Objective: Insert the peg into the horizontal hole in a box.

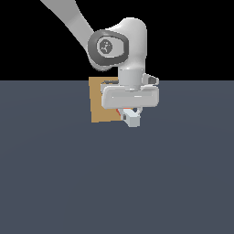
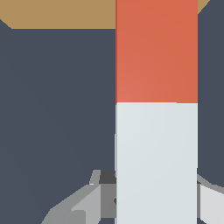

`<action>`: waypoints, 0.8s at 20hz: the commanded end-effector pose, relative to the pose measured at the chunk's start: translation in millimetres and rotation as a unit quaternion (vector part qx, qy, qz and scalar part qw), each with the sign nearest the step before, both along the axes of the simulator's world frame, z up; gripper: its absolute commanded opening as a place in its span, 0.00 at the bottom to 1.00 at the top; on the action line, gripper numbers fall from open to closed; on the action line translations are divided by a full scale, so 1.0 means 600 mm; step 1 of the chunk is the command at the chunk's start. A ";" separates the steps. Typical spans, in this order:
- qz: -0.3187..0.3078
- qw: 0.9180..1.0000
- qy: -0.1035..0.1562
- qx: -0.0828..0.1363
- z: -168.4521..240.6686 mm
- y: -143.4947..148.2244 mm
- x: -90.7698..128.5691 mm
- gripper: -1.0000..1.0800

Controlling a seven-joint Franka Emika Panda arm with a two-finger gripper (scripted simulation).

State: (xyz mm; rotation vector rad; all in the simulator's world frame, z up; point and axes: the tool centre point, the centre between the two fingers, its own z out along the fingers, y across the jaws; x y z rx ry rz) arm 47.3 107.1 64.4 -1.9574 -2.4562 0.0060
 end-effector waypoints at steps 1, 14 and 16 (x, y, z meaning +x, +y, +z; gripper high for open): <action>0.001 1.000 -0.002 0.001 0.003 0.030 -0.006 0.00; 0.001 1.000 -0.003 0.001 0.005 0.153 -0.032 0.00; 0.001 1.000 -0.003 0.001 0.005 0.152 -0.031 0.00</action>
